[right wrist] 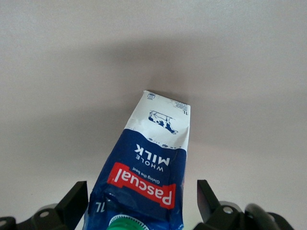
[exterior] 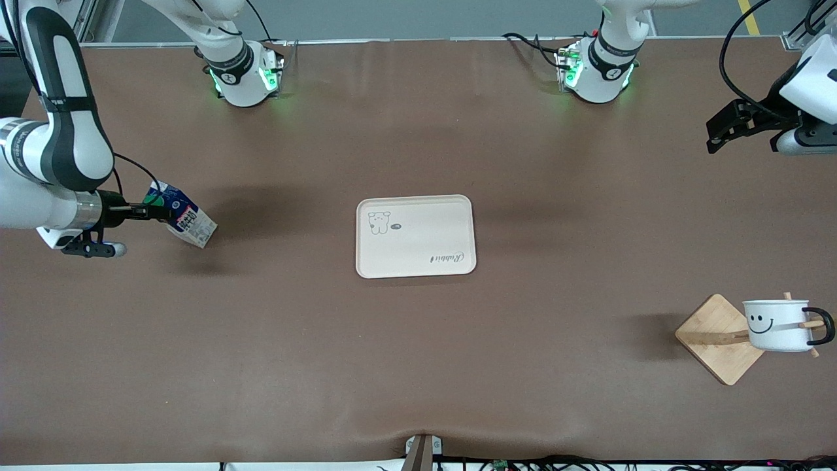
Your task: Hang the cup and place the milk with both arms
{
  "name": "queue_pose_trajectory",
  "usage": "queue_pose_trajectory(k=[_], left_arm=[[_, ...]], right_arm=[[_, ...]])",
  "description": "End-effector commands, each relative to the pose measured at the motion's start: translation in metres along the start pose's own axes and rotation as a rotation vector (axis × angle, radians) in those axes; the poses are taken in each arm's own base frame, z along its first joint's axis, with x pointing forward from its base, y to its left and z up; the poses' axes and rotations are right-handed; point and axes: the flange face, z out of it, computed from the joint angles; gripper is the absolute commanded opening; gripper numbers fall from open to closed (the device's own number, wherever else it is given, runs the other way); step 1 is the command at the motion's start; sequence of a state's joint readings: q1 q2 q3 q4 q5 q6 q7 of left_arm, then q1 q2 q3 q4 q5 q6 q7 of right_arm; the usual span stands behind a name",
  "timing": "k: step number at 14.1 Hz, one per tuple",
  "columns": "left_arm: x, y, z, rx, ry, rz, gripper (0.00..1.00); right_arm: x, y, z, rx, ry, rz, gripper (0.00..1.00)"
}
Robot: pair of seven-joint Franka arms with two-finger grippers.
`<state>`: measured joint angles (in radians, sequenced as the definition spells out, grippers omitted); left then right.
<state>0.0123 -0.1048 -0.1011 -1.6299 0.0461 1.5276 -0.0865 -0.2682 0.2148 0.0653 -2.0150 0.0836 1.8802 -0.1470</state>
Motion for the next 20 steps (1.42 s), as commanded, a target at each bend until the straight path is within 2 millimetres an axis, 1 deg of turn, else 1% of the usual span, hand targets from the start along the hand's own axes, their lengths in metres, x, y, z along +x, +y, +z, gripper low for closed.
queue_pose_trajectory(k=[1,3,9,11,13,16,17,18,19,20], left_arm=[[-0.006,-0.002,-0.013,-0.021,0.027,-0.035,1.0],[-0.006,-0.002,-0.013,-0.021,0.027,-0.036,1.0],[-0.005,-0.003,-0.015,-0.018,0.031,-0.041,1.0],[-0.006,-0.004,-0.015,-0.017,0.032,-0.041,1.0],[-0.005,-0.003,-0.015,-0.017,0.031,-0.041,1.0],[-0.005,-0.002,-0.015,-0.015,0.029,-0.044,1.0],[-0.006,-0.002,-0.015,-0.015,0.031,-0.051,1.0],[-0.006,-0.001,-0.015,-0.015,0.029,-0.052,1.0],[-0.007,-0.001,-0.015,-0.014,0.022,-0.054,1.0],[-0.007,-0.001,-0.015,-0.014,0.022,-0.055,1.0]], right_arm=[[0.002,-0.004,-0.01,0.019,0.01,-0.008,1.0],[0.002,-0.007,-0.009,0.017,0.008,-0.014,1.0],[0.002,-0.007,-0.01,0.017,0.006,-0.016,1.0],[0.007,-0.009,-0.03,0.014,0.036,-0.03,1.0],[0.017,-0.014,-0.051,0.017,0.022,-0.046,1.0],[0.03,-0.016,-0.073,0.016,0.041,-0.127,1.0],[0.033,-0.021,-0.089,0.014,0.08,-0.156,1.0],[0.036,-0.031,-0.125,0.015,0.145,-0.194,1.0],[0.034,-0.048,-0.151,0.006,0.173,-0.25,1.0],[0.03,-0.059,-0.173,0.001,0.186,-0.289,1.0]])
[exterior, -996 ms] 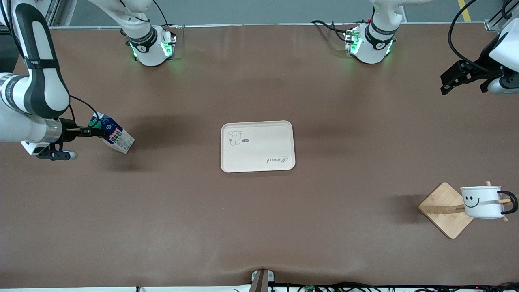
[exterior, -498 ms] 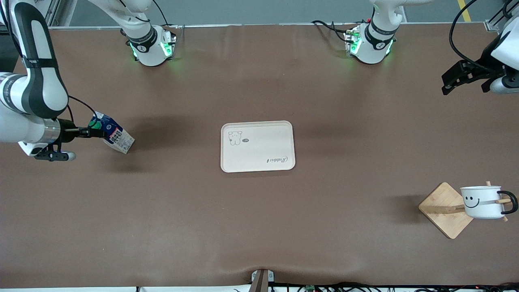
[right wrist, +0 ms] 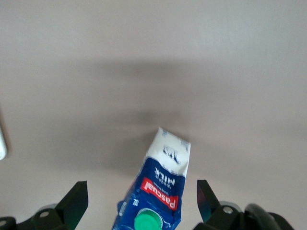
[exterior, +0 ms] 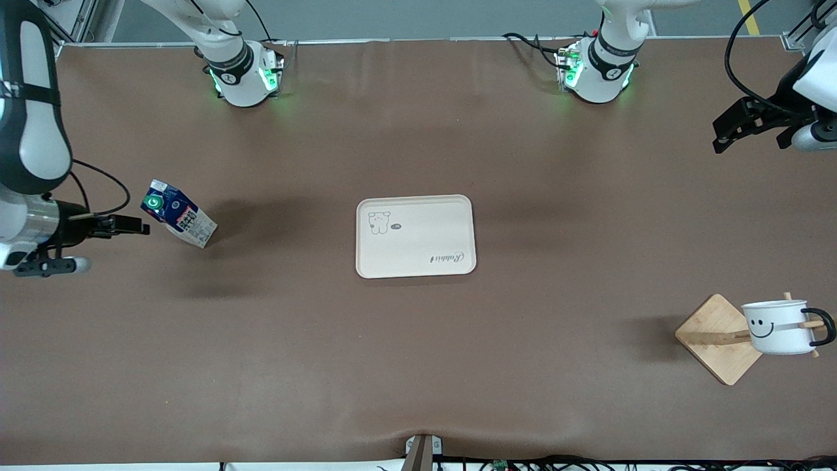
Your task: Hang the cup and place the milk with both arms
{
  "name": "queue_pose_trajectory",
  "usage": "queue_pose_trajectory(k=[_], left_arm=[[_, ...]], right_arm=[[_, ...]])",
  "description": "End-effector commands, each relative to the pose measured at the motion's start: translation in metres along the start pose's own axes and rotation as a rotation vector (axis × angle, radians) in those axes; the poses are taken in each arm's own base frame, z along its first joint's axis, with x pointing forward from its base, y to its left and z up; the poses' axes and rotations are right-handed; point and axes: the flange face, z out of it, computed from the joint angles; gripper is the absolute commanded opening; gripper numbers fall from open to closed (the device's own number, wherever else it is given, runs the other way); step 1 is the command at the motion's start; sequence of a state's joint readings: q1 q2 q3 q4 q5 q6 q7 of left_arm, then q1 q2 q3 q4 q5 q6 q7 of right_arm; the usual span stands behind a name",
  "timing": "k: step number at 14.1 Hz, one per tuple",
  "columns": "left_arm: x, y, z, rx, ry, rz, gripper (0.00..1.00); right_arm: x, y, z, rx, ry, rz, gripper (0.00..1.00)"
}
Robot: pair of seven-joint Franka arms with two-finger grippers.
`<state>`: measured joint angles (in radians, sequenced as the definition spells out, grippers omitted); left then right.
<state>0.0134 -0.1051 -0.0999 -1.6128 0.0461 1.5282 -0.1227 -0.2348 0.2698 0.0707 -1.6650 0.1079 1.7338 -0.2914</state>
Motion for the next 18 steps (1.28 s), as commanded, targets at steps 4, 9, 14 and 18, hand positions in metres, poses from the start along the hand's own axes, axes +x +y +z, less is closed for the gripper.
queue_pose_trajectory(k=[4,9,14,18], left_arm=[[-0.009,0.001,-0.008,-0.011,0.001,-0.012,1.0],[-0.013,-0.001,-0.008,-0.008,-0.02,-0.013,1.0],[-0.017,-0.001,-0.01,-0.012,-0.012,-0.013,1.0],[-0.017,-0.001,-0.002,-0.013,-0.015,-0.012,1.0]], right_arm=[[0.012,-0.08,-0.15,-0.056,0.206,-0.237,1.0],[-0.065,-0.131,-0.229,-0.054,0.158,-0.097,1.0],[-0.133,-0.137,-0.236,-0.101,0.09,0.105,1.0],[-0.149,-0.118,-0.22,-0.117,0.06,0.104,1.0]])
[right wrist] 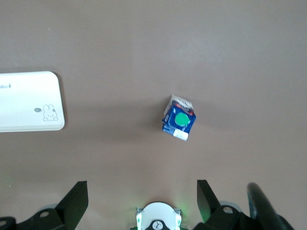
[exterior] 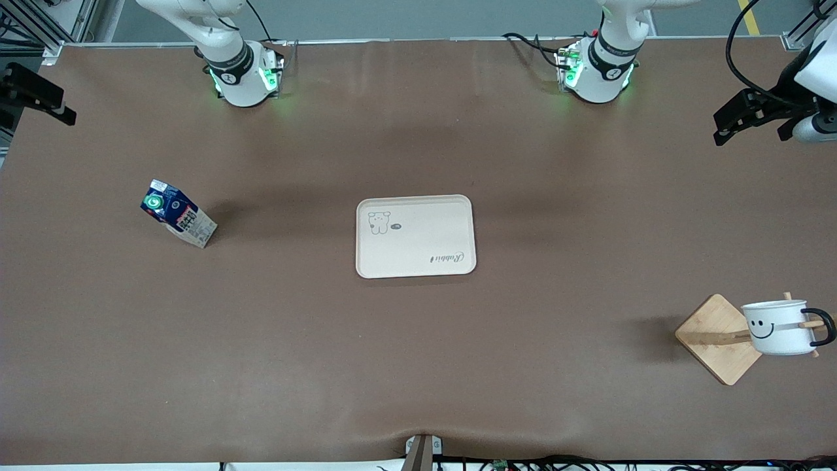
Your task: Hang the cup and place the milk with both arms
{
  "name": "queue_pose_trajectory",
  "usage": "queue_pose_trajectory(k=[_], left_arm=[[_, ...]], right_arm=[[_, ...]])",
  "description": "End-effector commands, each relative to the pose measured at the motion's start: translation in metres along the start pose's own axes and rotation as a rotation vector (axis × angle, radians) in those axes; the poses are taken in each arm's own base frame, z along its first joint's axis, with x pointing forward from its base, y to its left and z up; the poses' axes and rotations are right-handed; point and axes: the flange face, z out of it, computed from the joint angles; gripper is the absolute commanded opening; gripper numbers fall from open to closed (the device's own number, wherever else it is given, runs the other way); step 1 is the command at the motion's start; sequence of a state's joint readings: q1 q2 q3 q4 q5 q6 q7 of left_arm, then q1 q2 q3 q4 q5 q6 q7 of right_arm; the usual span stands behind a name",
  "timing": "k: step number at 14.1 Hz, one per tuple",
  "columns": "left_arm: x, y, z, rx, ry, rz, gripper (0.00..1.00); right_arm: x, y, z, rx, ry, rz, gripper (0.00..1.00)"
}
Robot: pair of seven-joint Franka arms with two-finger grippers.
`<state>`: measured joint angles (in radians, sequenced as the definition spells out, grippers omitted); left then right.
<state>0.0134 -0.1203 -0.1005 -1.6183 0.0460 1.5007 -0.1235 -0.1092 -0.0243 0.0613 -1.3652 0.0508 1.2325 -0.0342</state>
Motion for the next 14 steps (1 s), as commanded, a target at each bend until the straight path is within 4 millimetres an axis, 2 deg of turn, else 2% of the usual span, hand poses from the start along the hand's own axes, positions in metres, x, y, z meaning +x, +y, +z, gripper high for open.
queue_pose_trajectory(k=[1,2,4,7,8,9,11,14], left_arm=[[-0.008,0.001,0.001,-0.018,0.009,-0.01,1.0],[-0.007,0.0,0.001,-0.018,0.013,-0.012,1.0],[-0.005,0.001,0.004,-0.019,0.018,-0.01,1.0],[-0.003,0.003,0.006,-0.02,0.028,-0.008,1.0],[-0.002,0.003,0.009,-0.02,0.028,-0.008,1.0],[-0.001,0.003,0.011,-0.021,0.033,-0.008,1.0],[0.0,0.003,0.013,-0.022,0.038,-0.008,1.0],[0.003,0.001,0.006,-0.024,0.045,-0.002,1.0]], right_arm=[[-0.015,0.013,0.009,-0.009,0.003,-0.027,1.0],[-0.015,0.013,0.009,-0.012,0.006,-0.031,1.0],[-0.013,0.032,0.011,-0.003,0.001,-0.003,1.0],[-0.014,0.038,0.008,0.004,0.011,-0.035,1.0],[-0.014,0.051,0.009,0.014,0.011,-0.039,1.0],[-0.015,0.055,0.008,0.015,0.016,-0.042,1.0],[-0.013,0.05,0.011,0.013,0.006,-0.052,1.0],[-0.012,0.027,0.012,0.0,-0.004,-0.1,1.0]])
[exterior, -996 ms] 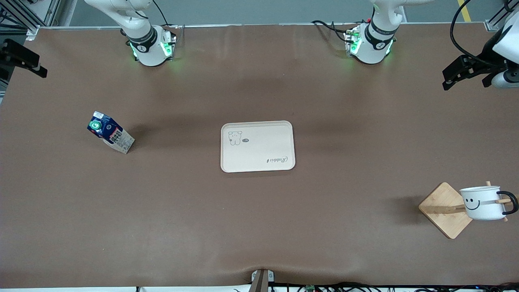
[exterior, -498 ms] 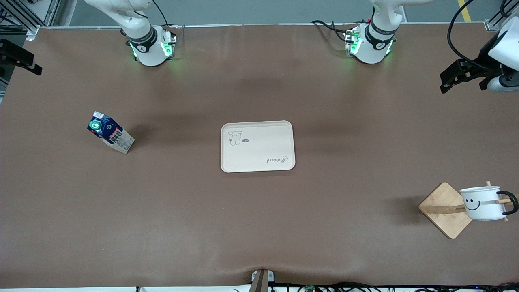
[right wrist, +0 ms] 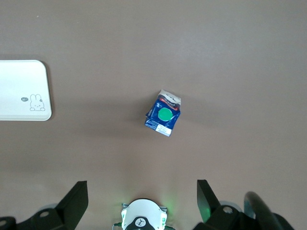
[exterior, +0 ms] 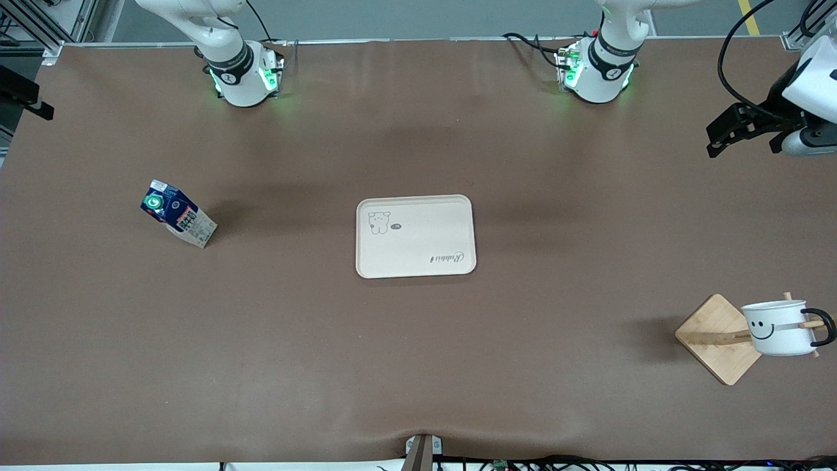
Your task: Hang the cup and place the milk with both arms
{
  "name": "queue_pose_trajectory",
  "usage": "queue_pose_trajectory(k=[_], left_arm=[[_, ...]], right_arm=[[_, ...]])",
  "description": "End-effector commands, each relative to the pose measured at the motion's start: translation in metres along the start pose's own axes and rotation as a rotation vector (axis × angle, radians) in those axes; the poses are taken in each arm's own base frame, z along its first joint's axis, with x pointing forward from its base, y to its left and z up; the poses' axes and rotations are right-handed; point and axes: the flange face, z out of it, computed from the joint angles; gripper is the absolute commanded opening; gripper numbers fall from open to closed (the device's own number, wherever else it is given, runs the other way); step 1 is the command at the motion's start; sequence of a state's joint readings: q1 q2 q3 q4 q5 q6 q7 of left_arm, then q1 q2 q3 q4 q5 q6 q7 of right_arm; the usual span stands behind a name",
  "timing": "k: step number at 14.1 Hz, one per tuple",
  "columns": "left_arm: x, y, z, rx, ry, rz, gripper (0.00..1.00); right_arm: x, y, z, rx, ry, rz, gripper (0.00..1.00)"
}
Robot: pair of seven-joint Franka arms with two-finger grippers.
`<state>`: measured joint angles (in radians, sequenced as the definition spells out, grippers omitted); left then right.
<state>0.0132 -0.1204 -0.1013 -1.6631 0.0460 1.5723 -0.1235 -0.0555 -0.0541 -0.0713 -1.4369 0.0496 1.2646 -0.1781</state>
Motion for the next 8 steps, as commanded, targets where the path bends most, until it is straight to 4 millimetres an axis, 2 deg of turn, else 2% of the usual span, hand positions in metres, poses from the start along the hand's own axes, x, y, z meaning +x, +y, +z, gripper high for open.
queue_pose_trajectory(k=[1,2,8], left_arm=[[-0.003,-0.002,-0.01,-0.021,0.018,-0.01,1.0],[-0.003,-0.002,-0.014,-0.02,0.015,-0.015,1.0],[0.001,0.001,-0.008,-0.021,-0.018,0.012,1.0]], right_arm=[[-0.005,-0.016,0.001,-0.011,-0.002,-0.04,1.0],[-0.006,-0.009,0.001,-0.004,-0.004,-0.029,1.0],[-0.006,0.002,0.001,0.006,0.001,-0.009,1.0]])
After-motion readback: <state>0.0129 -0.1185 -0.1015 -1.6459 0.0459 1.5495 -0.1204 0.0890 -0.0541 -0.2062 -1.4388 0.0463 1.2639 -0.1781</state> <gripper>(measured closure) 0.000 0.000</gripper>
